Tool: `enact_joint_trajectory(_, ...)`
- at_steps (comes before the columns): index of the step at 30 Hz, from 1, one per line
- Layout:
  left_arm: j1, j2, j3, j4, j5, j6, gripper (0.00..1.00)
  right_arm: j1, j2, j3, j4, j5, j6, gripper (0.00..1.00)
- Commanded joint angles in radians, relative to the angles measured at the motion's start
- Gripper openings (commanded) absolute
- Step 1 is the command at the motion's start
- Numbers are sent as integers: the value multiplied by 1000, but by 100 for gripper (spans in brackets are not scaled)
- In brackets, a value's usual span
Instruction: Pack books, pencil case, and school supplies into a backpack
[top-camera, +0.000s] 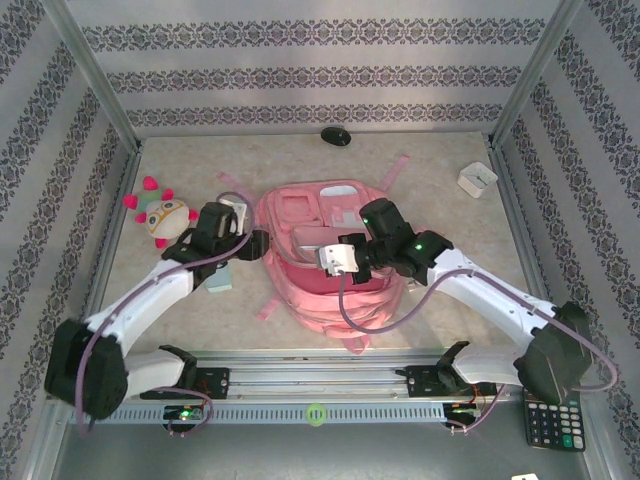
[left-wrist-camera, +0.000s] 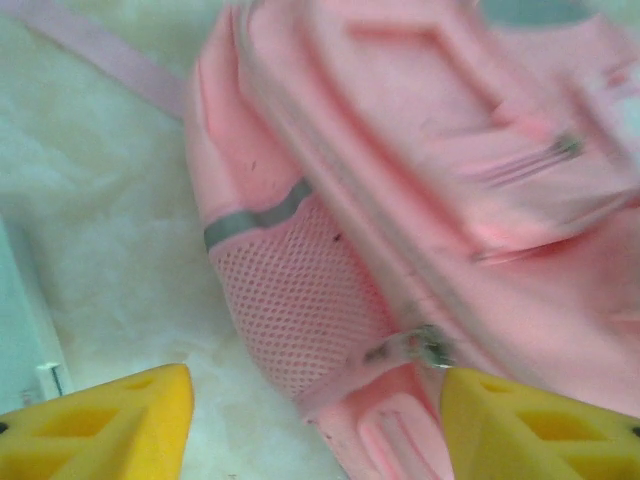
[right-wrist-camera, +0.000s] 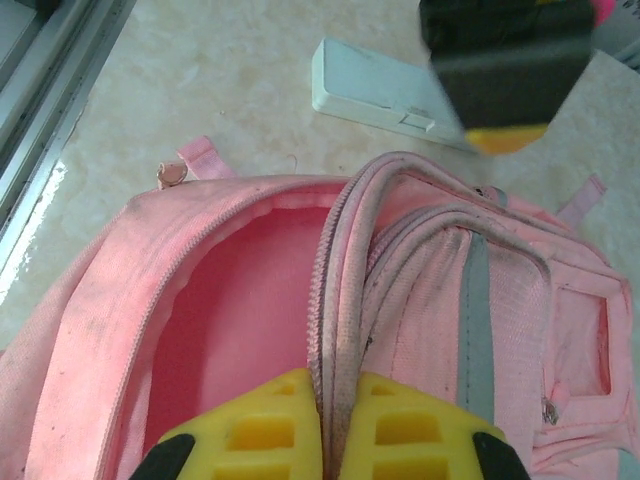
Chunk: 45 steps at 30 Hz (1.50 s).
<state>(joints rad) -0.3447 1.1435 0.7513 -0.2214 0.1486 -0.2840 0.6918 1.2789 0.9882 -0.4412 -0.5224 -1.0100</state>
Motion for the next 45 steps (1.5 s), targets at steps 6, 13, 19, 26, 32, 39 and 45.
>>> enact_joint_trajectory(6, 6, -194, 32, -201, -149, -57, 75, 63, 168, 152, 50, -104, -27, 0)
enact_joint_trajectory(13, 38, -103, 110, -435, -341, -150, 85, 100, 196, 210, 70, -59, 241, 52)
enact_joint_trajectory(19, 148, 57, 91, -450, -277, -208, 93, 130, 118, 167, 120, -85, 580, 67)
enact_joint_trajectory(26, 168, 230, 66, -343, -234, -197, 91, 158, 48, 51, 226, -65, 678, 68)
enact_joint_trajectory(32, 170, 379, 80, -308, -254, -201, 89, 160, 53, 16, 287, -92, 732, 67)
enact_joint_trajectory(39, 169, 442, 85, -281, -261, -201, 66, 159, 38, -11, 335, -96, 768, 65)
enact_joint_trajectory(45, 168, 345, 95, -308, -238, -183, 52, 143, 8, -7, 356, -6, 963, 65)
